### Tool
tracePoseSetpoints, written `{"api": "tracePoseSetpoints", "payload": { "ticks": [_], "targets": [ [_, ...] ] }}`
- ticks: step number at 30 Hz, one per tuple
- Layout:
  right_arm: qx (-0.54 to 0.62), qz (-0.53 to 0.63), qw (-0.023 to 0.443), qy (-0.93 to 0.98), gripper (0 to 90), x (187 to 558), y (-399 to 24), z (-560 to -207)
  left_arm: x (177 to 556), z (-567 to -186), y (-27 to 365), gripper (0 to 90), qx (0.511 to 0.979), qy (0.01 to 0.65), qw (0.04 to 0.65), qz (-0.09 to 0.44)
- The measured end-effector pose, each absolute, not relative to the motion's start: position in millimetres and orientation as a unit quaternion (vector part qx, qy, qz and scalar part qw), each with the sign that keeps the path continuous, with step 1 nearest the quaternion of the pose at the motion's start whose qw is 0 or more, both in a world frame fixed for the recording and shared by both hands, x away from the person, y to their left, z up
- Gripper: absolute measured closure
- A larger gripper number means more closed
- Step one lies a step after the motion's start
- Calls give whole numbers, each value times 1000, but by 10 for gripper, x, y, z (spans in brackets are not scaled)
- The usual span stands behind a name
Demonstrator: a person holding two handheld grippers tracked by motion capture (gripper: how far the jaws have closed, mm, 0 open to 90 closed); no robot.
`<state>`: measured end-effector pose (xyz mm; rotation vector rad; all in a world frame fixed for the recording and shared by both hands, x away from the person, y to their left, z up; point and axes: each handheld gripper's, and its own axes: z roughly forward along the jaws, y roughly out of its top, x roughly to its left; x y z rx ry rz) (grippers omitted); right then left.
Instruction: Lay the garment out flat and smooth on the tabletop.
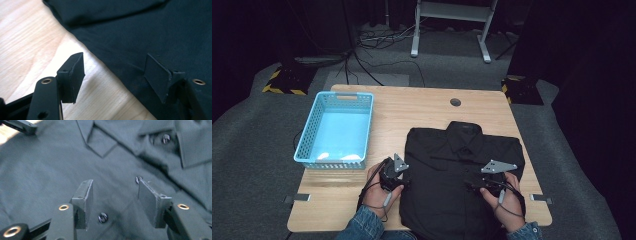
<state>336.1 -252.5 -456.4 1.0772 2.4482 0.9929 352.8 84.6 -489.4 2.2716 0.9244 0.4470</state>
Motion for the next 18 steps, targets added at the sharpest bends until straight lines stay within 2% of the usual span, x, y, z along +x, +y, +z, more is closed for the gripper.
{"api": "tracePoseSetpoints", "payload": {
  "ticks": [5, 9, 14, 18],
  "targets": [
    [379, 317, 146, 857, 416, 3311, -2614, -4678, 3514, -4910, 876, 343, 860, 379, 310, 142],
    [382, 308, 150, 858, 413, 3273, -2691, -4707, 3497, -4924, 917, 351, 856, 382, 319, 139],
    [393, 310, 142, 854, 375, 3220, -2817, -4754, 3438, -4903, 906, 435, 858, 381, 311, 147],
    [398, 302, 143, 854, 375, 3199, -2892, -4821, 3402, -4890, 891, 465, 863, 372, 305, 156]
  ]
}}
